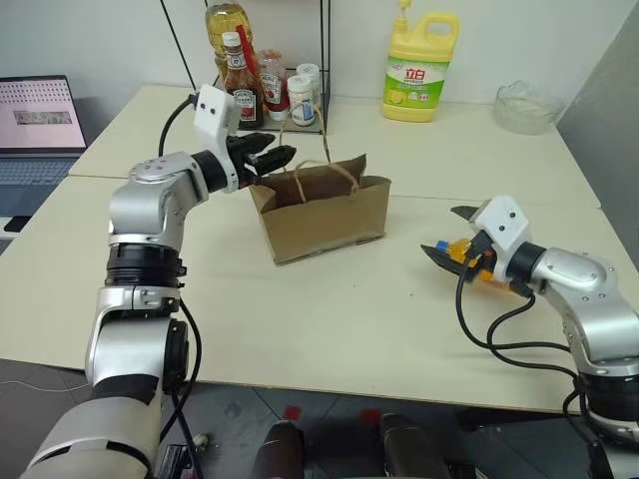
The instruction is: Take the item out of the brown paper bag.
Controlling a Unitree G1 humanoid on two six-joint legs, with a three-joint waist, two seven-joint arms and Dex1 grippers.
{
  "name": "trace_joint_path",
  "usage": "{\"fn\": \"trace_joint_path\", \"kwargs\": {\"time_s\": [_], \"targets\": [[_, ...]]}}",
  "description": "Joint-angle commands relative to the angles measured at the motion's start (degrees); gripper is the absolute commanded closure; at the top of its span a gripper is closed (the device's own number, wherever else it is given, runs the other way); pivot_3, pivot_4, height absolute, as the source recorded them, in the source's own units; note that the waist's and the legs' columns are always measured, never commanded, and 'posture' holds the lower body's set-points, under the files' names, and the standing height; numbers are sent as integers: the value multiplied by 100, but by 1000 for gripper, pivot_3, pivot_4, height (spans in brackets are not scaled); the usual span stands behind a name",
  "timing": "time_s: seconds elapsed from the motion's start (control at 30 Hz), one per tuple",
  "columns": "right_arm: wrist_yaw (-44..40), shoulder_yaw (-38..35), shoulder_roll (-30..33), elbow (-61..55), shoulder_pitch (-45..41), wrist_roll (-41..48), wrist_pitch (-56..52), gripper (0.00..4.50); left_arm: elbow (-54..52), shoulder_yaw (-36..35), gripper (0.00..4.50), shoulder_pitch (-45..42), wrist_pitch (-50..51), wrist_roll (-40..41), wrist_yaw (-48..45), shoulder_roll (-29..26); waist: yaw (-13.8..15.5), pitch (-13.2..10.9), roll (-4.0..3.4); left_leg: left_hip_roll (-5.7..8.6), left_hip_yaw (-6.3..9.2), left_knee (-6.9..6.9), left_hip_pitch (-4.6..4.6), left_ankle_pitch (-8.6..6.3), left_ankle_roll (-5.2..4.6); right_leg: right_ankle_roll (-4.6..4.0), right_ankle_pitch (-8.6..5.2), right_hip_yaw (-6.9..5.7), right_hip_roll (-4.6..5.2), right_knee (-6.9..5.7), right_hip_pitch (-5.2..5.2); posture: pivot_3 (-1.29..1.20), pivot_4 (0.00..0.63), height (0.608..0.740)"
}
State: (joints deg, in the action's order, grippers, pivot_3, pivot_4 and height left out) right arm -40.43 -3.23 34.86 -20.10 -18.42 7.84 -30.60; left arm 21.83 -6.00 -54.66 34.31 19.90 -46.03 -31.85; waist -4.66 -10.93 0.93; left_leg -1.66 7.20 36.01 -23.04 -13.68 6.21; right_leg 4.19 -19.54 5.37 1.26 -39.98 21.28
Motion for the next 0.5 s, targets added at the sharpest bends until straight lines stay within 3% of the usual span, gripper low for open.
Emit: {"fn": "trace_joint_path", "kwargs": {"time_s": [0.03,0.1,0.23,0.33,0.43,0.5], "targets": [[317,-141,-115,-393,307,46,-11,0,-1103,-418,491,341,636,478,-98,-396,-1,0,0,0,0,0,0,0,0,0,0,0,0,-2,0,0,150,740],[492,-117,-266,-538,635,42,63,0,-1882,-796,25,837,1105,785,63,-621,-10,0,0,-2,0,0,2,0,0,0,0,1,-1,-2,0,0,150,740],[996,-128,-882,-855,1273,185,48,0,-3081,-1562,25,2008,1443,802,867,-743,-16,1,-1,-9,-2,-2,11,-1,-2,0,-1,6,-6,-9,-4,0,150,740],[1427,-136,-1425,-1080,1670,217,81,0,-3817,-2165,25,3213,1385,689,1598,-357,-12,7,-10,-10,-11,-3,21,-2,-3,0,-1,19,-5,-9,-9,0,150,740],[1866,-73,-1788,-1137,1974,39,243,0,-4580,-2019,25,4685,1018,253,2137,151,21,11,-2,-9,-11,1,19,-11,-18,0,0,20,-1,-7,-11,0,150,740],[2174,-112,-2080,-1133,2131,68,165,0,-4977,-1563,25,5681,488,-213,2338,439,58,22,15,-7,-10,-1,17,-11,-19,0,0,17,1,-4,-10,0,150,740]]}}
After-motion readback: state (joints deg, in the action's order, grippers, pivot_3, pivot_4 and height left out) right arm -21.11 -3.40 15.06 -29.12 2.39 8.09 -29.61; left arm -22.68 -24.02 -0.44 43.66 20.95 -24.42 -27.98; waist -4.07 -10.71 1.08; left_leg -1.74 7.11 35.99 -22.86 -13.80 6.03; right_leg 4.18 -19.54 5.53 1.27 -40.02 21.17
